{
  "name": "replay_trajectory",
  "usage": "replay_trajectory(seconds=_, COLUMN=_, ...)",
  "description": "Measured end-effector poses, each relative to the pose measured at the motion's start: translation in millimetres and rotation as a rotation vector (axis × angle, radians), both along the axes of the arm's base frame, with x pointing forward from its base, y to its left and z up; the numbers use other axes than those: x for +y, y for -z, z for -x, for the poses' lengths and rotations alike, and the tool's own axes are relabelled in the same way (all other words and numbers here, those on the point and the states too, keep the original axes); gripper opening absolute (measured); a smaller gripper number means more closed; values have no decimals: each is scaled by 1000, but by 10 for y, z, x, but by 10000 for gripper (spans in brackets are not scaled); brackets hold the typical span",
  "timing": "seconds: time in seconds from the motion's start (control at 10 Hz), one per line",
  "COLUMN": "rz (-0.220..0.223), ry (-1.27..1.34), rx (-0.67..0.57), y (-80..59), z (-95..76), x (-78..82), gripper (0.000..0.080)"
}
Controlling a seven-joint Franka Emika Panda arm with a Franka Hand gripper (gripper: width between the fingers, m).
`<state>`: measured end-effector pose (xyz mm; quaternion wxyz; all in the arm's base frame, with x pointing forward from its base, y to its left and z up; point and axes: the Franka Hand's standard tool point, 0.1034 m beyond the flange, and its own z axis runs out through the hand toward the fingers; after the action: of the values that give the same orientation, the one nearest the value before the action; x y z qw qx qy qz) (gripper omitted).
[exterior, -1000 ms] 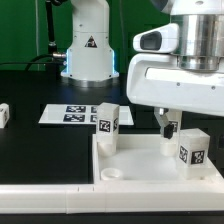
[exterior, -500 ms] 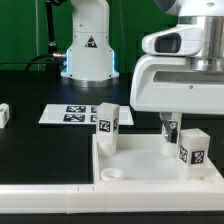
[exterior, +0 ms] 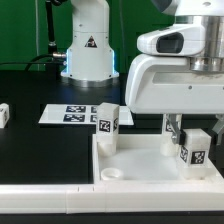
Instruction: Assemble square table
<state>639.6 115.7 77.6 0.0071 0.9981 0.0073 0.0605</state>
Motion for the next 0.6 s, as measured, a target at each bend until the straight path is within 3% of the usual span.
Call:
replay_trajectory(seconds=0.3, rz=-26, ry=118, rx=-2, y=4, z=-9, x=-69, gripper=284)
replay_trajectory(seconds=0.6, rz=-90, ry=548, rx=-26, y=9, z=-2, x=-76, gripper=284)
